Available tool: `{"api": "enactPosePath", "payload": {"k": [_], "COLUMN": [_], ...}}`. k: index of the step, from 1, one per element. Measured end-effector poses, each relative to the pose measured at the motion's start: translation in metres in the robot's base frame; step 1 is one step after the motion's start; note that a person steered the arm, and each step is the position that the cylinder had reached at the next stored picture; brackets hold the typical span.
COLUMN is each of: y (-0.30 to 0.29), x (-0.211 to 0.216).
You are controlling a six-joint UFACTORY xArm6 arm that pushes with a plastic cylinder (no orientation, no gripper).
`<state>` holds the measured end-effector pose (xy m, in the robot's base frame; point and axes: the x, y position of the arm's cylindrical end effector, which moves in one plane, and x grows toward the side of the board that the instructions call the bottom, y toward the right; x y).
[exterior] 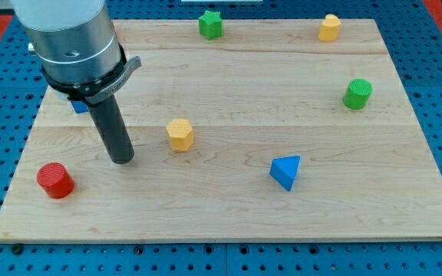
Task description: Move the triangle parallel to the right of the red circle
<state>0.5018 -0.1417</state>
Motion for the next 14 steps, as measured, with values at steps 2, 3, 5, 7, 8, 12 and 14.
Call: {"api": "enactPosePath", "payload": {"k": [2, 3, 5, 7, 8, 12, 14], "y": [0.002, 0.041, 0.072, 0.153, 0.153, 0.153, 0.153], "x": [0.000, 0.016, 0.006, -0.040, -0.041, -0.064, -0.064]}}
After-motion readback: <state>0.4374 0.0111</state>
